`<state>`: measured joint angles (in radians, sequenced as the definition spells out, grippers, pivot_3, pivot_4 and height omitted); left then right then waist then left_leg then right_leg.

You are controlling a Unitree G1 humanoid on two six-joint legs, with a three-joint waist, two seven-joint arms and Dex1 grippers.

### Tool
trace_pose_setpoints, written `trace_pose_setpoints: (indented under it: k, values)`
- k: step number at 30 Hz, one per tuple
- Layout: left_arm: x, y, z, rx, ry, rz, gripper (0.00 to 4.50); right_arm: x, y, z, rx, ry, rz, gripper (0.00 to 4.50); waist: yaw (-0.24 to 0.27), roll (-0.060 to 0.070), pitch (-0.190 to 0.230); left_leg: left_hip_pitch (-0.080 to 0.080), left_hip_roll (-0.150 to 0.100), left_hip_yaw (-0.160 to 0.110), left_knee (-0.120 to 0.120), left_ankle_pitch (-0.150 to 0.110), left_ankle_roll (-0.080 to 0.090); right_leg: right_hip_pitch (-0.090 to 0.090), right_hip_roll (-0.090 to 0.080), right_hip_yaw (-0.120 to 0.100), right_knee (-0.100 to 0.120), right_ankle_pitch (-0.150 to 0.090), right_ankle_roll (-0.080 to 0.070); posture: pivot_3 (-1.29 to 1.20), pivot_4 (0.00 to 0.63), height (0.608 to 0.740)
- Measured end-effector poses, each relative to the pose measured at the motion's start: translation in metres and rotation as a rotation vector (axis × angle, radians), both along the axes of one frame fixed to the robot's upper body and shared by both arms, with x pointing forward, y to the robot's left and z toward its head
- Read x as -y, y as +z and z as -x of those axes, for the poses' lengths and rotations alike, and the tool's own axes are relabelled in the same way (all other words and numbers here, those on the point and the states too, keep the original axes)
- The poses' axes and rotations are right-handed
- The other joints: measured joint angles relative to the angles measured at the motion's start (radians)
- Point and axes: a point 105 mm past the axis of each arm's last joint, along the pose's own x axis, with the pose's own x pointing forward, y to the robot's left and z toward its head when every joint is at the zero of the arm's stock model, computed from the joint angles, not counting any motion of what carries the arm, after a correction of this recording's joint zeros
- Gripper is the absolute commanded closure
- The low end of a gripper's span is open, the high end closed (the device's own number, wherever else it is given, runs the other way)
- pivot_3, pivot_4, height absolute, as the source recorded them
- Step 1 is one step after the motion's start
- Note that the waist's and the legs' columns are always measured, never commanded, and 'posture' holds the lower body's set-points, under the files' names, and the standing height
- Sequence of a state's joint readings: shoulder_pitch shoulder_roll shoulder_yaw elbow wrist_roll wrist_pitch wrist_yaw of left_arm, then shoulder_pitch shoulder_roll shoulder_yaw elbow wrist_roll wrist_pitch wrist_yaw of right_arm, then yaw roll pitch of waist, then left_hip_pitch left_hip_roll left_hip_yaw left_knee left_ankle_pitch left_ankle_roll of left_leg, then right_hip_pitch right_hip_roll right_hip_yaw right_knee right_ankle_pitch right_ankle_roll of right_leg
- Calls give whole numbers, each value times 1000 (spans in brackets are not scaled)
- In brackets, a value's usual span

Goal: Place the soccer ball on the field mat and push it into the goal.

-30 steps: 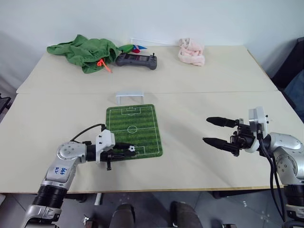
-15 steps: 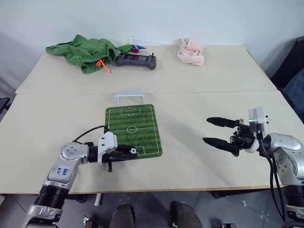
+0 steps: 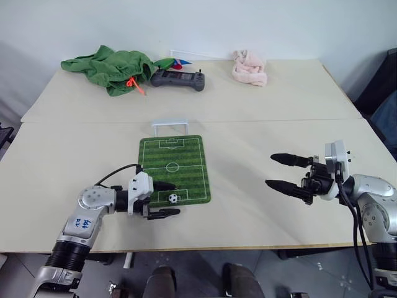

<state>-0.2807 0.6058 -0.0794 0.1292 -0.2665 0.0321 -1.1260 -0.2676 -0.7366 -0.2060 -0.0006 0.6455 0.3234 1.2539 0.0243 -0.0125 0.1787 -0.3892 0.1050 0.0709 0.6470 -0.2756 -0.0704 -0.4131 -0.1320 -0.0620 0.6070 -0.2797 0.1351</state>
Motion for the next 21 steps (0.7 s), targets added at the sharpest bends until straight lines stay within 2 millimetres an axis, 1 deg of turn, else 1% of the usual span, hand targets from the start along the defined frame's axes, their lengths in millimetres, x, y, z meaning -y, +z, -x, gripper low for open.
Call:
trace_pose_setpoints:
  k: [7, 8, 9, 12, 14, 16, 17, 19, 21]
  values:
    - [-1, 1, -1, 5, 10, 6, 43, 0, 0, 0, 0, 0, 1, 0, 0, 0, 0, 0, 0, 0, 0, 0, 0, 0, 0, 0, 0, 0, 0, 0, 150, 740]
    - [-1, 2, -1, 8, 11, 10, 43, 0, 0, 0, 0, 0, 1, 0, 0, 0, 0, 0, 0, 0, 0, 0, 0, 0, 0, 0, 0, 0, 0, 0, 150, 740]
    - [-2, 8, -1, 17, 11, 32, 43, 0, 0, 0, 1, -1, 2, 0, 0, 0, 0, 0, 0, 0, 0, 0, 0, 0, 0, 0, 0, 0, 0, 0, 150, 740]
    - [-5, 38, 0, 98, -9, 97, 626, 1, 1, 0, 5, -3, 7, 0, 0, 0, 0, -1, 0, 0, 0, 0, 0, 0, 0, 0, 0, 0, 0, 0, 150, 740]
    - [-8, 55, 6, 127, -46, 118, 1211, 1, 1, 0, 12, -4, 9, 0, 0, 0, 0, -1, 0, 0, 0, 0, 0, 0, 0, 0, 0, 0, 0, 0, 150, 740]
    - [-11, 64, 16, 125, -89, 127, 1831, 2, 1, 0, 14, -5, 9, 0, -3, 0, 0, 0, 0, 0, -1, 0, 0, 0, 0, 0, -1, 0, 0, 0, 150, 740]
    - [-11, 64, 22, 112, -112, 125, 2148, 2, 1, 0, 15, -9, 9, 0, -3, 0, 0, 0, 0, 0, -1, 0, 0, 0, 0, 0, -1, 0, 0, 0, 150, 740]
    - [-11, 57, 34, 52, -150, 116, 2741, 3, 2, 0, 20, -13, 10, 0, -4, 1, 0, 0, 0, 0, -1, 0, 0, 0, 0, 0, -1, 0, 0, 0, 150, 740]
    - [-13, 49, 40, -1, -170, 111, 3392, 4, 3, 0, 23, -15, 10, 0, -2, 1, 1, 0, 0, 0, 0, 0, 0, 0, 0, 0, -1, 0, 0, 0, 150, 740]
